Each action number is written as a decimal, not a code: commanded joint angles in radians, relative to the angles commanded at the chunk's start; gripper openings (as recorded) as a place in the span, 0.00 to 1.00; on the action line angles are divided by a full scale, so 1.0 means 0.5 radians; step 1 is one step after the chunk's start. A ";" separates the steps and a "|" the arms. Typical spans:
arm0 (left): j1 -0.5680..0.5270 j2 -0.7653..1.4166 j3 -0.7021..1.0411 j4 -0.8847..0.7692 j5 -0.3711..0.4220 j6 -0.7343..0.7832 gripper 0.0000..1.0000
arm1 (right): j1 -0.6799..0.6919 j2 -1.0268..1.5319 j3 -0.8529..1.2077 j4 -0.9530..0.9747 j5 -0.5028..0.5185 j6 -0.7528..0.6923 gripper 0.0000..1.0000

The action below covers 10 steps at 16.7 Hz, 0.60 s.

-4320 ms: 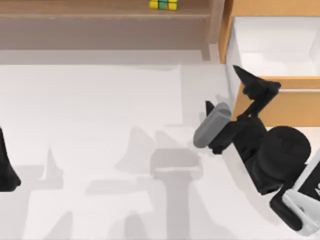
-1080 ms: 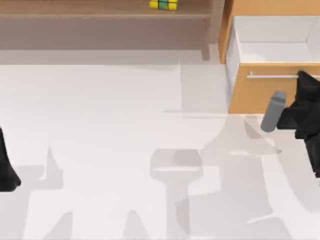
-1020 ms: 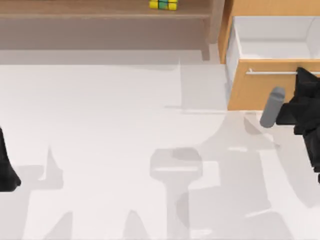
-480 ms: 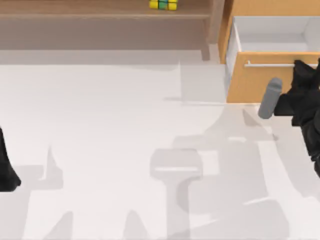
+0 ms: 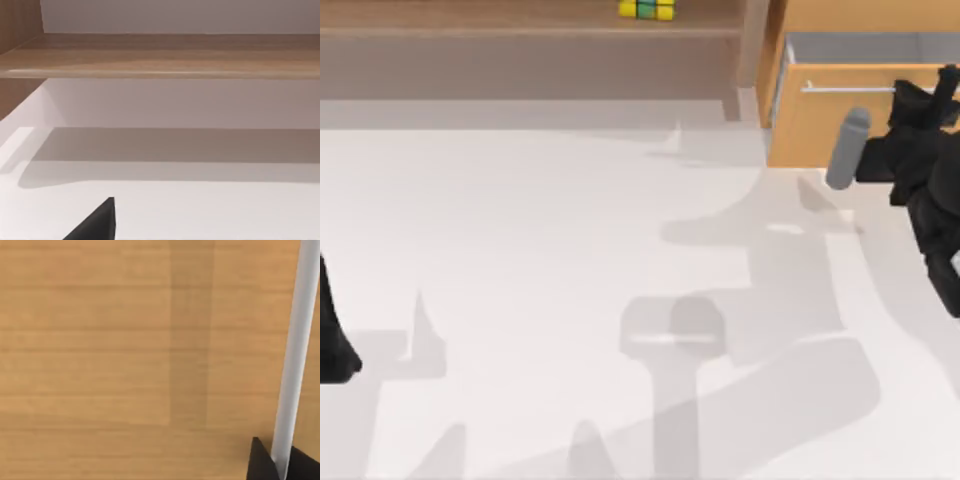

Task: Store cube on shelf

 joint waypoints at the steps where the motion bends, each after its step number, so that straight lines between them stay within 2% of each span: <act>1: 0.000 0.000 0.000 0.000 0.000 0.000 1.00 | -0.002 0.003 0.006 -0.006 -0.002 0.001 0.00; 6: 0.000 0.000 0.000 0.000 0.000 0.000 1.00 | 0.001 0.010 0.025 -0.020 0.000 0.005 0.00; 10: 0.000 0.000 0.000 0.000 0.000 0.000 1.00 | -0.024 0.112 0.247 -0.139 -0.024 -0.001 0.00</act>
